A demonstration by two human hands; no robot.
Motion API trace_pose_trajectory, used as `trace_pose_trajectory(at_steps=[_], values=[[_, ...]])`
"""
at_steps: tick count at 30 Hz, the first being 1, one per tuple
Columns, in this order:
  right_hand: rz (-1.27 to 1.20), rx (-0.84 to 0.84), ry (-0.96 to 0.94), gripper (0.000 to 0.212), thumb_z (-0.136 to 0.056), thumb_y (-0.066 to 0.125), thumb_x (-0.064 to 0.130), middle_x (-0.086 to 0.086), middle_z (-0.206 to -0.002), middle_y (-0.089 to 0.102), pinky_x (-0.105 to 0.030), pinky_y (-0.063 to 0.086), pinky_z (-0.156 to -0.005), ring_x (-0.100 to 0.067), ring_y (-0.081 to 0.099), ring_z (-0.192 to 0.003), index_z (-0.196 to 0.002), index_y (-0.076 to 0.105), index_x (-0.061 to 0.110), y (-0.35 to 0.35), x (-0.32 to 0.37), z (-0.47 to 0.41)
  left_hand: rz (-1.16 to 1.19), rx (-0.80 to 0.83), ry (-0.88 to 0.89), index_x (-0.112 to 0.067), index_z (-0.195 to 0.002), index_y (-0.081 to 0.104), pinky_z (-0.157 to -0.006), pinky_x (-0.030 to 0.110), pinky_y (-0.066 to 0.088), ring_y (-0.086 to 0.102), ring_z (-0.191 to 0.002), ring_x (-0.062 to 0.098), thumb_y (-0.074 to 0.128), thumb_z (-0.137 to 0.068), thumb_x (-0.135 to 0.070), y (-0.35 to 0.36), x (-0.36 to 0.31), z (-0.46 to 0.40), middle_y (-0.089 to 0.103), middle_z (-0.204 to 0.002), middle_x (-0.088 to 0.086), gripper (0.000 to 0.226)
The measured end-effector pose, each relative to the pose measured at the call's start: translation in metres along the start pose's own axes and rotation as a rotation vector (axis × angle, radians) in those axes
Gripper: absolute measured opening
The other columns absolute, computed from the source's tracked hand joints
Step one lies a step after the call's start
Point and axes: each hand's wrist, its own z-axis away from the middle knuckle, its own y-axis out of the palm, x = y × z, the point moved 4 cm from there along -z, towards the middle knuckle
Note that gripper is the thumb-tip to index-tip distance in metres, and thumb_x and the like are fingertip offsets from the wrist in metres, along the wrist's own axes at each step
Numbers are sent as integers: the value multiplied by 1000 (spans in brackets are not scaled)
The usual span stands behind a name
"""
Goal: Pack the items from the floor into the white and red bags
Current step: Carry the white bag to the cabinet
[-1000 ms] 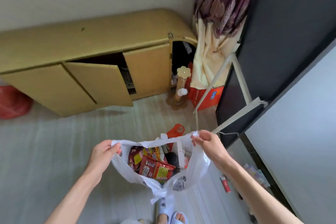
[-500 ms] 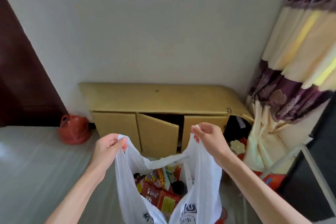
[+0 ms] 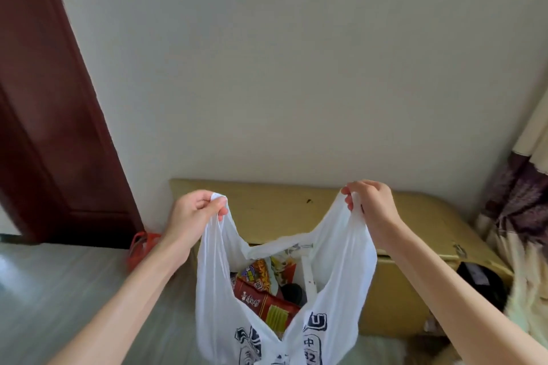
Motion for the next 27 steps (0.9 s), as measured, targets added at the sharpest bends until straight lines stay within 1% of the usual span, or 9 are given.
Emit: trace_pose_trajectory(at_steps=[2, 5, 9, 12, 15, 18, 20, 25, 27], values=[[-28, 14, -18, 23, -84, 47, 2, -6, -58, 49, -27, 33, -57, -16, 42, -54, -65, 60, 4, 25, 13, -24, 26, -62, 10, -4, -68, 62, -55, 0, 37, 54, -52, -5, 59, -87, -10, -12, 2, -35, 60, -56, -3, 20], [-58, 50, -47, 24, -85, 47, 4, -6, -60, 50, -27, 34, -59, -17, 43, -56, -65, 61, 5, 58, 31, -63, 63, -129, 22, -7, -66, 62, -55, 0, 38, 54, -53, -2, 59, -87, -10, -26, 4, -90, 59, -55, -5, 21], [-78, 145, -56, 23, -88, 54, 18, -8, -69, 58, -31, 39, -68, -19, 50, -62, -71, 64, 5, 102, 46, -129, 91, -168, 3, -8, -70, 64, -66, 15, 42, 56, -65, 15, 61, -86, -10, -33, 15, -168, 64, -66, 4, 17], [-90, 182, -64, 24, -89, 54, 21, -6, -68, 58, -29, 42, -68, -18, 51, -61, -77, 63, 3, 135, 57, -187, 83, -186, 4, -9, -70, 65, -69, 22, 43, 58, -69, 17, 61, -86, -10, -32, 27, -235, 66, -70, 4, 16], [-123, 151, -60, 20, -90, 54, 16, -4, -70, 60, -26, 44, -64, -17, 51, -60, -77, 62, 2, 159, 61, -240, 78, -176, 4, -10, -70, 65, -69, 24, 44, 59, -69, 18, 61, -86, -10, -28, 40, -296, 66, -71, 4, 16], [-105, 104, -78, 22, -88, 53, 8, -8, -73, 61, -31, 45, -68, -18, 52, -62, -68, 62, 4, 181, 64, -288, 80, -158, -2, -11, -68, 66, -78, 32, 44, 58, -70, 19, 61, -85, -10, -24, 54, -349, 66, -69, 5, 18], [-60, 82, -84, 24, -87, 51, 5, -10, -73, 60, -33, 44, -72, -19, 52, -64, -66, 62, 5, 194, 65, -317, 86, -139, -13, -11, -68, 66, -81, 33, 44, 58, -71, 19, 61, -85, -11, -20, 63, -382, 66, -69, 4, 18], [-2, 25, -85, 26, -88, 47, 3, -8, -69, 57, -32, 43, -71, -19, 50, -63, -66, 61, 4, 223, 61, -390, 99, -76, -14, -9, -66, 66, -77, 31, 44, 59, -70, 19, 61, -85, -11, -8, 89, -461, 65, -67, 4, 20], [1, -17, -73, 27, -88, 46, 3, -7, -68, 57, -31, 42, -70, -18, 50, -62, -66, 61, 5, 234, 55, -417, 79, -32, -16, -8, -68, 67, -71, 27, 44, 59, -70, 18, 61, -86, -12, -1, 101, -493, 65, -67, 4, 19]])
